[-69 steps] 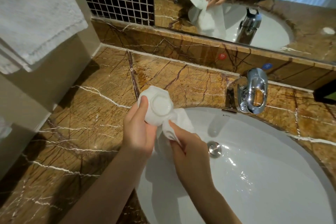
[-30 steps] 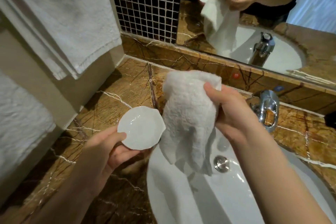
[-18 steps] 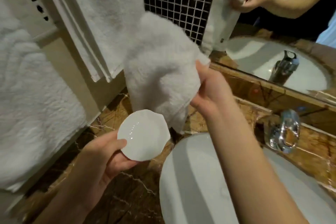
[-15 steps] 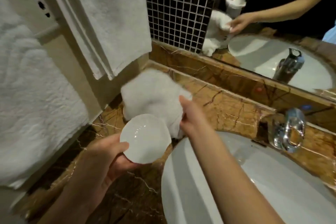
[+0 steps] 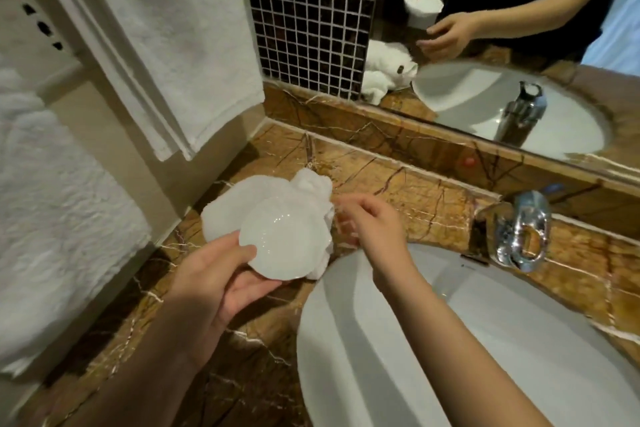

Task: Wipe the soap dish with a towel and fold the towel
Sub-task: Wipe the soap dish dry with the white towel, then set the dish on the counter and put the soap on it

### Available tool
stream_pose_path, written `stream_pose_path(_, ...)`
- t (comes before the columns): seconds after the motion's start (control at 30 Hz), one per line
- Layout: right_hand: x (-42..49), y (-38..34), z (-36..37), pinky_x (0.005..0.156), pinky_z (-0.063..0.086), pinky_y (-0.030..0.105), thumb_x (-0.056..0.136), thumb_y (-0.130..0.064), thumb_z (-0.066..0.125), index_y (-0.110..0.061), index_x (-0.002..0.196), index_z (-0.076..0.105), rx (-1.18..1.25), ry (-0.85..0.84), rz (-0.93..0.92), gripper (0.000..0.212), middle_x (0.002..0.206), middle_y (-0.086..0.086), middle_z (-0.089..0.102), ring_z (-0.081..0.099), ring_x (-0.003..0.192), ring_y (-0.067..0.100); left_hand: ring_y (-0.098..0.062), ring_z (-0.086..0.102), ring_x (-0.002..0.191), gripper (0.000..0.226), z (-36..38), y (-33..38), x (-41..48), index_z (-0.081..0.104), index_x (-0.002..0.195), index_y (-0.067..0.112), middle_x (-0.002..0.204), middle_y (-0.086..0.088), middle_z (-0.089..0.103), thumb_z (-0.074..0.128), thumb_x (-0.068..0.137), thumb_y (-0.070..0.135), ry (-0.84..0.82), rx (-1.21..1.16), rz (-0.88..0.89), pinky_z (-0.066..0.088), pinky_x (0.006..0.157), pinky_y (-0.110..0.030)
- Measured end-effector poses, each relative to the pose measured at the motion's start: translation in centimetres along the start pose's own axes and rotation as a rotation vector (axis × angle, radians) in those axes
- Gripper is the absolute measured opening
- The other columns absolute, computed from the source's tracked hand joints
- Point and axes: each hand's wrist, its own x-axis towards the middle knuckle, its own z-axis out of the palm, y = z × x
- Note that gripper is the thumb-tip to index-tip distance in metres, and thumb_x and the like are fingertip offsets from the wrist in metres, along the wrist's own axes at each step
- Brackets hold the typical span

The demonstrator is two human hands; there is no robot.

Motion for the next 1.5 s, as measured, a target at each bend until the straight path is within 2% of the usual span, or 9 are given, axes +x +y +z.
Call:
stream_pose_path(0.17,-4.9,-3.8,-5.7,0.044,0.048,0.019,0.084,-0.012,0.065,-0.008,0.082,0.071,0.059,-0.245,0.15,0.008,0.06,0.009,0.064,0.056,0.044,0.015,-0.024,0.073,0.083,0.022,4.3,0.6,-0.1,0.065,0.09,0.02,0.088,-0.006,0.077,0.049,0.092,0.005,-0.202,0.027,-0.032,0.06,0.061,-0.028)
stream_pose_path(0.33,-8.5,-3.9,-13.5,0.044,0.048,0.019,0.081,0.006,0.06,0.005,0.079,0.07,-0.003,0.035,0.177,0.01,0.054,0.013,0.061,0.057,0.041,0.013,-0.03,0.072,0.09,0.026,11.6,-2.2,-1.5,0.066,0.11,0.01,0.098,-0.012,0.075,0.05,0.09,0.005,-0.447,0.153,-0.086,0.06,0.073,-0.034)
stream_pose_path(0.53,-12.3,-2.2,-26.8,0.046,0.042,0.023,0.078,0.008,0.058,0.017,0.066,0.059,0.004,0.446,0.216,0.015,0.054,0.018,0.055,0.049,0.041,0.015,-0.029,0.071,0.079,0.025,22.2,-7.1,-4.7,0.066,0.111,0.022,0.099,-0.007,0.074,0.053,0.09,0.017,-0.632,0.341,-0.073,0.058,0.08,-0.041)
stream_pose_path(0.7,-11.7,1.0,-36.2,0.058,0.049,0.028,0.082,0.001,0.061,0.015,0.078,0.065,0.017,0.688,0.247,0.015,0.065,0.02,0.059,0.055,0.052,0.018,-0.026,0.071,0.084,0.022,26.5,-12.3,-5.6,0.064,0.11,0.024,0.097,-0.003,0.073,0.053,0.091,0.018,-0.647,0.498,-0.038,0.056,0.076,-0.034)
stream_pose_path(0.83,-8.3,5.0,-39.5,0.046,0.049,0.017,0.082,0.004,0.059,0.01,0.074,0.068,0.02,0.74,0.322,0.013,0.061,0.014,0.06,0.055,0.042,0.01,-0.021,0.071,0.073,0.02,27.5,-15.7,-5.2,0.067,0.101,0.02,0.095,-0.007,0.073,0.051,0.093,0.011,-0.608,0.594,-0.059,0.053,0.063,-0.025)
stream_pose_path(0.97,-4.8,8.6,-40.5,0.072,0.058,0.042,0.08,0.007,0.06,0.004,0.068,0.065,0.082,0.742,0.355,0.013,0.06,0.016,0.06,0.059,0.05,0.022,-0.023,0.071,0.074,0.02,27.9,-17.6,-4.6,0.069,0.099,0.019,0.091,-0.007,0.075,0.052,0.093,0.01,-0.571,0.65,-0.047,0.054,0.07,-0.031)
stream_pose_path(1.17,-2.2,10.3,-40.2,0.069,0.06,0.034,0.082,0.005,0.062,0.002,0.083,0.067,0.184,0.727,0.407,0.006,0.068,0.016,0.065,0.065,0.055,0.021,-0.027,0.071,0.078,0.021,28.7,-18.4,-4.4,0.068,0.1,0.017,0.091,-0.006,0.074,0.05,0.093,0.009,-0.559,0.653,-0.016,0.054,0.076,-0.035)
stream_pose_path(1.37,-1.5,10.9,-40.3,0.055,0.051,0.027,0.08,0.006,0.06,-0.003,0.064,0.064,0.162,0.719,0.413,0.018,0.061,0.012,0.063,0.063,0.053,0.022,-0.026,0.071,0.081,0.021,30.7,-18.1,-3.9,0.067,0.103,0.015,0.097,-0.007,0.073,0.051,0.093,0.007,-0.601,0.633,0.038,0.056,0.074,-0.029)
stream_pose_path(1.5,-1.3,11.0,-40.2,0.068,0.06,0.035,0.081,0.005,0.061,-0.005,0.081,0.065,0.205,0.715,0.39,0.011,0.075,0.016,0.068,0.067,0.058,0.025,-0.026,0.07,0.081,0.022,31.9,-17.9,-4.1,0.066,0.104,0.015,0.097,-0.008,0.073,0.049,0.093,0.005,-0.637,0.609,0.078,0.056,0.077,-0.031)
